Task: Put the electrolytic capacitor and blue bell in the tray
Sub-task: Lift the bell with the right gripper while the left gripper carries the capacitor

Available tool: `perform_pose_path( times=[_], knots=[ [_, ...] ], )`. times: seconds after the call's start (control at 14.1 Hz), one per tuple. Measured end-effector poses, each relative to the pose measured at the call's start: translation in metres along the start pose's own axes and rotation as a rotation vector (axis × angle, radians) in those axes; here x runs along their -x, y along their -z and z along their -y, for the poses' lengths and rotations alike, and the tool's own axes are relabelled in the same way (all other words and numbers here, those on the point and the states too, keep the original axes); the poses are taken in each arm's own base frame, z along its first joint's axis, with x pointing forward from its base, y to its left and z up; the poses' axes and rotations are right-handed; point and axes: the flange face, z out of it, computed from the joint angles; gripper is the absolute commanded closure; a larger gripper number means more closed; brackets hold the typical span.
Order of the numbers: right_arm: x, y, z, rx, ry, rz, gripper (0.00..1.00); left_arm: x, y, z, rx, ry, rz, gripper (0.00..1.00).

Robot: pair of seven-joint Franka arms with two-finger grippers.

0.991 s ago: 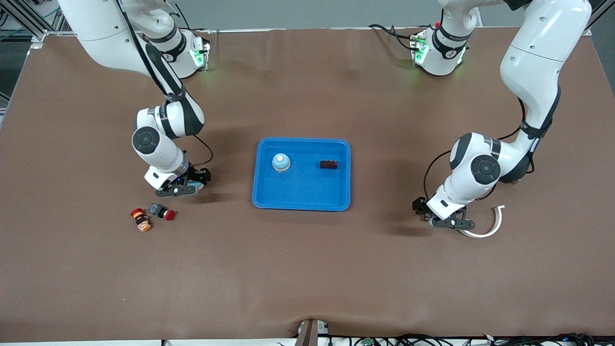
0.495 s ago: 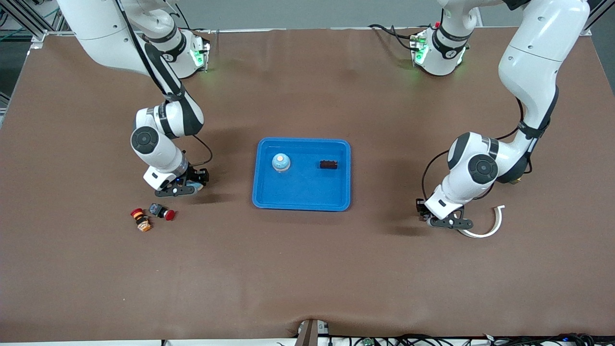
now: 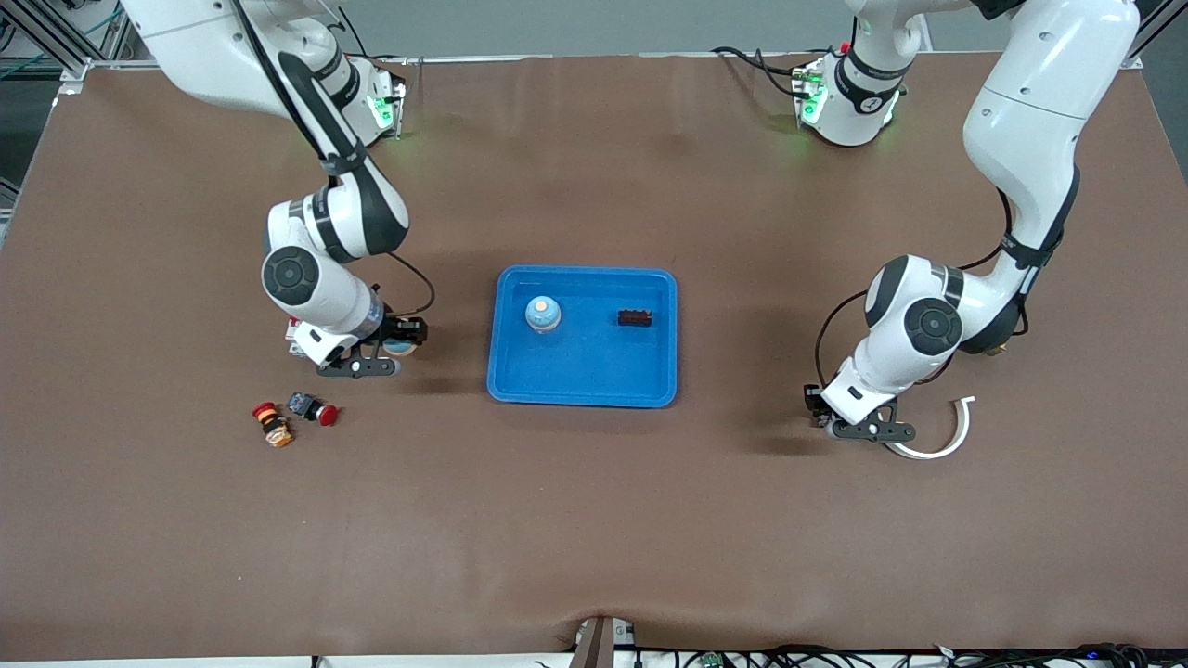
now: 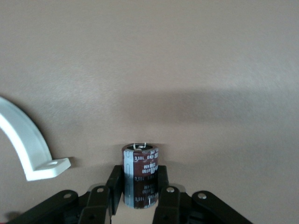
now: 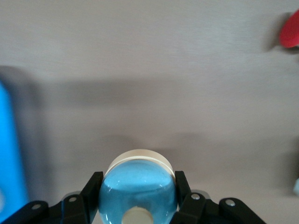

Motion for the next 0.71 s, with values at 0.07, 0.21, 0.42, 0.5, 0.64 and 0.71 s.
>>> perform_pose_path(
  times=[0.07,0.21,0.42,0.5,0.64,0.71],
  knots=[
    [0.001,0.012,0.019,-0.009,-0.032,-0.002,0.7,0.0,0.0,0.0,-0.002,0.048,0.002,1.0],
    [0.005,0.03,0.061,-0.027,-0.085,-0.024,0.71,-0.002,0.003,-0.002,-0.006,0.103,0.008,1.0],
    [0.02,0.043,0.118,-0.048,-0.137,-0.048,0.71,-0.003,0.011,-0.005,-0.022,0.218,0.024,1.0],
    [0.023,0.041,0.132,-0.051,-0.151,-0.049,0.7,-0.005,0.016,-0.006,-0.026,0.302,0.024,1.0],
    [0.024,0.032,0.152,-0.053,-0.168,-0.042,0.71,-0.008,0.027,-0.018,-0.032,0.442,0.035,1.0],
    [0.022,0.026,0.157,-0.052,-0.17,-0.038,0.71,-0.008,0.032,-0.024,-0.038,0.484,0.043,1.0]
  ],
)
